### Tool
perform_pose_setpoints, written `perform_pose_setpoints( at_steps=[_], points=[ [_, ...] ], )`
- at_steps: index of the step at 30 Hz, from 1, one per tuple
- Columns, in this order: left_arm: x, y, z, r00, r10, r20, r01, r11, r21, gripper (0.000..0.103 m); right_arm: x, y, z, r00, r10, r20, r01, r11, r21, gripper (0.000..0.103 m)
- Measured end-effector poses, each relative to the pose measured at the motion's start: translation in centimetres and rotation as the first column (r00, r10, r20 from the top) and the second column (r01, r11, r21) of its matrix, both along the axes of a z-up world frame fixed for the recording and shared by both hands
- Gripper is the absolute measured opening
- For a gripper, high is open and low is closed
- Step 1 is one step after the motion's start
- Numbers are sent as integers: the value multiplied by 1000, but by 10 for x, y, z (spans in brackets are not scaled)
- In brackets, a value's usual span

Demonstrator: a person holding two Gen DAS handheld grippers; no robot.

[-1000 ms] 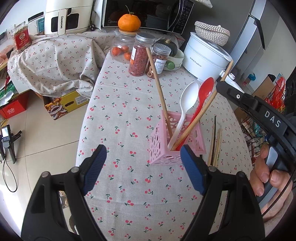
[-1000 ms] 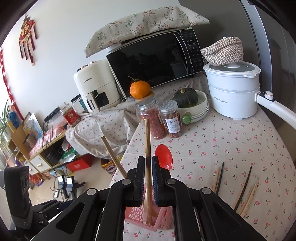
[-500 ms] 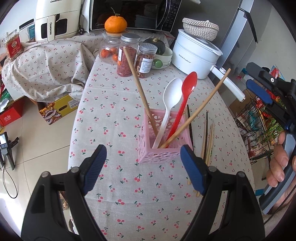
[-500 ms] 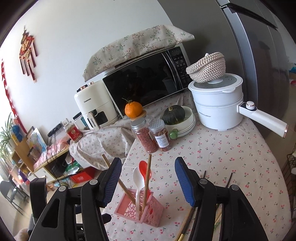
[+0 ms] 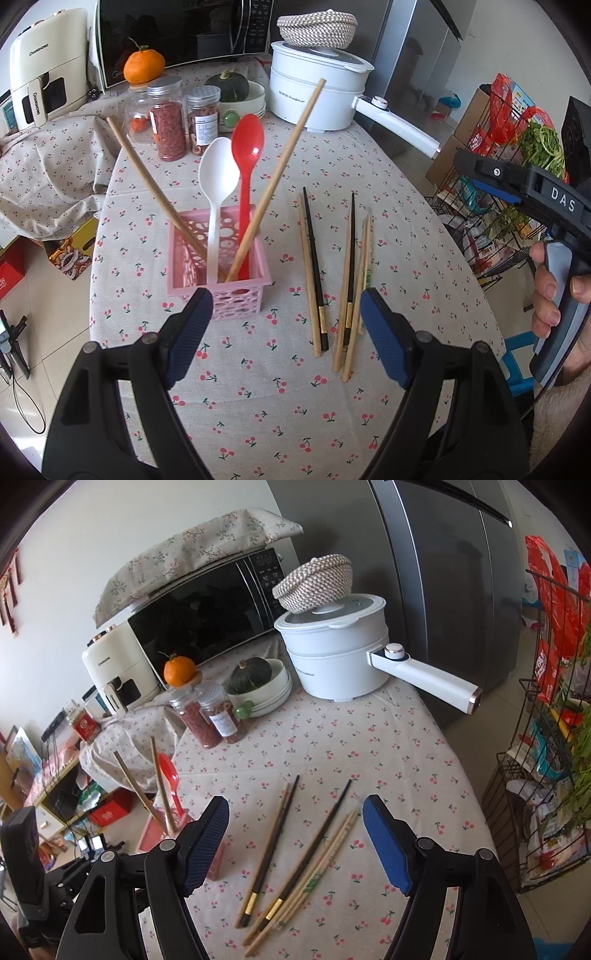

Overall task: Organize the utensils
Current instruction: 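Move the left tool to the remaining chopsticks and close on a black chopstick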

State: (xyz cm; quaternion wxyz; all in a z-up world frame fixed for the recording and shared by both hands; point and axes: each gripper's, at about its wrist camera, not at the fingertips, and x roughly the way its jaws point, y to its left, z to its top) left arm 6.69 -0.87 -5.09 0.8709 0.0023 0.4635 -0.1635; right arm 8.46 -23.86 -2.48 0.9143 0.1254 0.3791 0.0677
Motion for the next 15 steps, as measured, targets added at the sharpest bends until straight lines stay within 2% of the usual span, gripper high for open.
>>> perform_pose_setpoints(
  at_steps=[8,15],
  points=[
    [4,-48,-6,997,-79,-14,80,994,72,82,6,-35,-39,978,-53,-203,42,997,-58,77],
    [22,-78,-19,993,-99,-68,106,989,107,82,12,-63,-52,961,-77,-267,63,996,-61,77]
  ],
)
